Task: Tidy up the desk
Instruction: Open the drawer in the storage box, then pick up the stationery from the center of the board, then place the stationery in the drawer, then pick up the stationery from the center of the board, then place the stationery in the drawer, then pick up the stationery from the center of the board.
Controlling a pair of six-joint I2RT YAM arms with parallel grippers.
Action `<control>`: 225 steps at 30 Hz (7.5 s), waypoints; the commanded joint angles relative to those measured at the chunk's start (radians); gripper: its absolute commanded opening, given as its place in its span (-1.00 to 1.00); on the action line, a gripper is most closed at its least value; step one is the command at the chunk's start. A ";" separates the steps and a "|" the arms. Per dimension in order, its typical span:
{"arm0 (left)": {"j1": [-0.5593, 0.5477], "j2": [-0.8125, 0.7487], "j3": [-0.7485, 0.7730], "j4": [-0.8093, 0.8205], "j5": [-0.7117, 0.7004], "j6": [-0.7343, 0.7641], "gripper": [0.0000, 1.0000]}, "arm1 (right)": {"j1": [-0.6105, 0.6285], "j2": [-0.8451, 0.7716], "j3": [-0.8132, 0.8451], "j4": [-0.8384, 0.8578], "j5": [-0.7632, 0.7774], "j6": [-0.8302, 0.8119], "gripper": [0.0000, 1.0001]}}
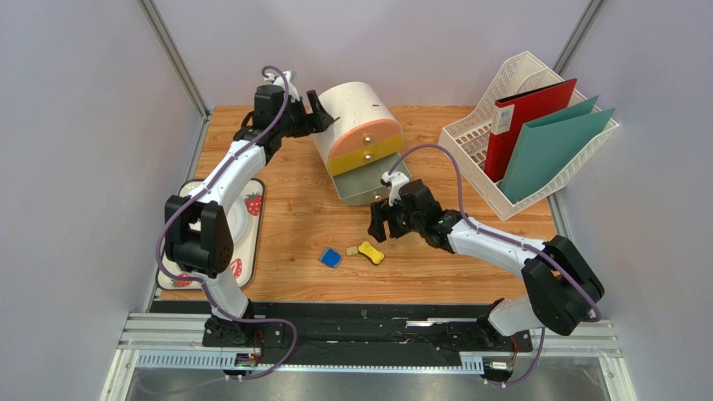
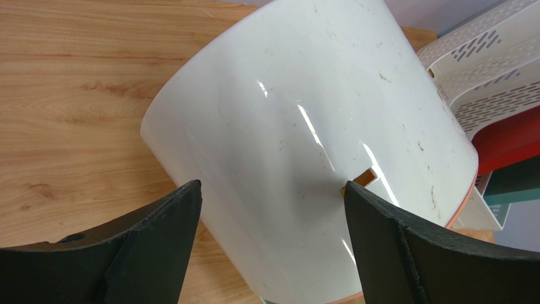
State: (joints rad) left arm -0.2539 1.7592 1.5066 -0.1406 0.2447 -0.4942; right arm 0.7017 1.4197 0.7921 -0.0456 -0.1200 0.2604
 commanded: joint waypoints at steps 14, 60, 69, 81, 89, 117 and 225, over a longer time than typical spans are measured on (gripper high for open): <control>0.038 -0.348 -0.187 -0.100 0.015 0.036 0.92 | 0.068 0.136 -0.005 -0.086 0.006 -0.108 0.50; 0.100 -0.547 -0.330 -0.125 -0.005 0.032 0.95 | 0.142 0.064 0.392 -0.273 0.418 -0.104 -0.68; 0.102 -0.544 -0.341 -0.114 0.008 0.025 0.95 | 0.053 0.300 0.591 -0.247 0.393 -0.072 -0.59; 0.102 -0.540 -0.348 -0.099 0.025 0.014 0.95 | 0.039 0.366 0.572 -0.112 0.407 -0.029 -0.21; 0.102 -0.544 -0.348 -0.097 0.036 0.006 0.95 | 0.038 0.380 0.590 -0.103 0.430 -0.012 -0.14; 0.105 -0.622 -0.390 -0.151 -0.016 0.036 0.96 | 0.246 0.327 0.249 -0.180 0.059 -0.105 0.10; 0.156 -0.682 -0.421 -0.165 -0.048 0.017 0.97 | 0.412 0.493 0.423 -0.203 0.187 -0.135 0.39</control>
State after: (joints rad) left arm -0.1070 1.1023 1.0889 -0.3325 0.1997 -0.4736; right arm 1.1103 1.8805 1.1915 -0.2783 0.0544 0.1444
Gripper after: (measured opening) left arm 0.986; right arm 0.708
